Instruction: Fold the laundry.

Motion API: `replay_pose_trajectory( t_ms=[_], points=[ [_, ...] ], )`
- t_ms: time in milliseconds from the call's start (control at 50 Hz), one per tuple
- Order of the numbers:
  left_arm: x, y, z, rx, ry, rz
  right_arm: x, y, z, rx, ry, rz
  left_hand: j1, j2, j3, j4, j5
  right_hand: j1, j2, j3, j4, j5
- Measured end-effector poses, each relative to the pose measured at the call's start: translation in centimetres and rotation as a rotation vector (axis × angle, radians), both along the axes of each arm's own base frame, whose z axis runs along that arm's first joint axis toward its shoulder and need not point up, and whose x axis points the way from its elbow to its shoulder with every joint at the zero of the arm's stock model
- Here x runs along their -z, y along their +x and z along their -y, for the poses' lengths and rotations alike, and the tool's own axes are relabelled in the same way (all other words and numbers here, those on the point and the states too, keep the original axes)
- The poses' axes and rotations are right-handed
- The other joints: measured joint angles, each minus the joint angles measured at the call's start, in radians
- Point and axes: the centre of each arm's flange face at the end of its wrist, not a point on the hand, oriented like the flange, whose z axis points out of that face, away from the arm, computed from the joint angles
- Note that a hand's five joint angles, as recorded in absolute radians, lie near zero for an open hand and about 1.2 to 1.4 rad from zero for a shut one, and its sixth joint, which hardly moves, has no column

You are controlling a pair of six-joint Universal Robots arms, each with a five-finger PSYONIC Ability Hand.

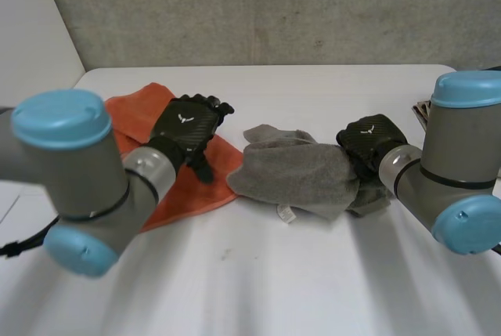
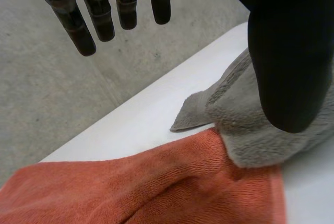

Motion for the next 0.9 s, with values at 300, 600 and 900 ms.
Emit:
replay_pose_trajectory(
  t_ms=[300,600,900],
  points=[
    [6.9,-1.2,10.5,0.089,0.017,0.183,1.9,-1.6,-0.9,0.006,0.041,-0.003,0.095,0.088,0.086,0.093,0.082,0.0,0.0,0.0,0.0,0.0],
    [9.1,-0.9,13.6,0.012,-0.12,0.171,3.4,-2.1,-0.5,0.015,0.052,-0.022,0.913,0.972,0.965,0.977,0.875,-0.001,0.0,0.0,0.0,0.014],
    [-1.7,11.7,21.8,-0.591,-0.512,0.105,2.5,-1.2,-1.4,-0.035,0.034,-0.014,0.913,0.973,0.965,0.98,0.875,-0.001,0.0,0.0,0.0,0.014]
  ],
)
